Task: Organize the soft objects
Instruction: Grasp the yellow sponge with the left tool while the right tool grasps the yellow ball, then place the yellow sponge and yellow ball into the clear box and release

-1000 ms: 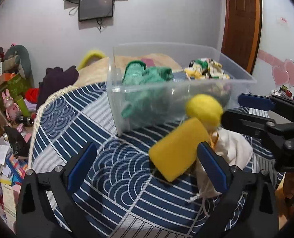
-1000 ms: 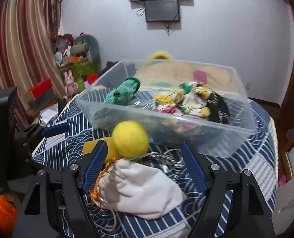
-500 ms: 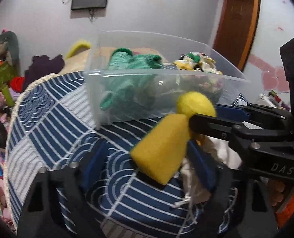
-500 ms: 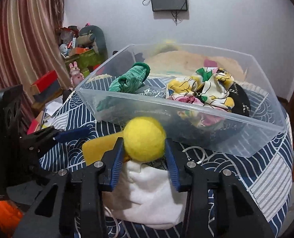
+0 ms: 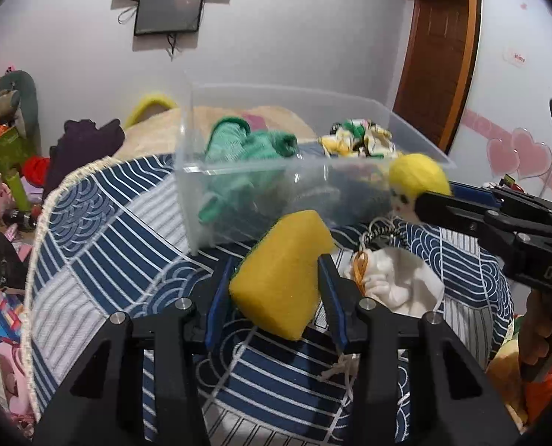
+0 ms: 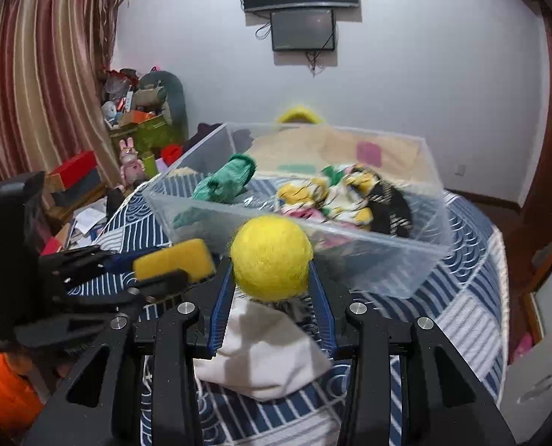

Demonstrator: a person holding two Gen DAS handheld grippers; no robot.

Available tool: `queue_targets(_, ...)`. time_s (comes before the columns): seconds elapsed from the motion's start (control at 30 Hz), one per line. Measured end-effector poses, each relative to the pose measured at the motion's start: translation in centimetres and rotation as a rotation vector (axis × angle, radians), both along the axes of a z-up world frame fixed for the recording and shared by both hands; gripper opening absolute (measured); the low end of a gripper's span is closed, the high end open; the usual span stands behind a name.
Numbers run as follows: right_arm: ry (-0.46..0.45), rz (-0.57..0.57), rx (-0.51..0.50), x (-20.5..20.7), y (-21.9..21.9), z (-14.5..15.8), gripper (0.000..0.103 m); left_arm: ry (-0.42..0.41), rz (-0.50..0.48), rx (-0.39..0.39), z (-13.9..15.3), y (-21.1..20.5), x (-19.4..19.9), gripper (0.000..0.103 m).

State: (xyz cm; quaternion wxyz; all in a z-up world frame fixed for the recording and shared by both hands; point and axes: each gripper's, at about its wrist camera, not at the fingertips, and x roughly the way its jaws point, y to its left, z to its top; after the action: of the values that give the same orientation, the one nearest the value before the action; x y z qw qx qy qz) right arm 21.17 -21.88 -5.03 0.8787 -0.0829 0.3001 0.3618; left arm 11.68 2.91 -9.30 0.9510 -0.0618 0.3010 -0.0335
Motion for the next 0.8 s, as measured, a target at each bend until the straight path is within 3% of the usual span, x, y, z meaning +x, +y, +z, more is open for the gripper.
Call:
queue_targets(0.23, -0.06, -0.053, 0.044, -0.2, -2.2, 2.1, 0.037, -0.095, 0.025, -0.001, 3.3, 0.5, -1.5, 0.045)
queue_targets(0.43, -0.101, -0.095, 0.063, 0.0, -3.4, 3.4, 0.037, -0.158, 0.043, 0.022, 6.0, 0.9, -0.6, 0.045)
queue_targets(0.63, -0.133, -0.137, 0.055, 1.6, -3.8, 4.4, 0.037, -0.133, 0.043, 0.0, 6.7, 1.1, 2.3, 0.045)
queue_targets(0.8, -0.116, -0.174, 0.053, 3.4, -3.9, 4.0, 0.037, -0.112, 0.039, 0.036, 6.1, 0.3, 4.7, 0.045)
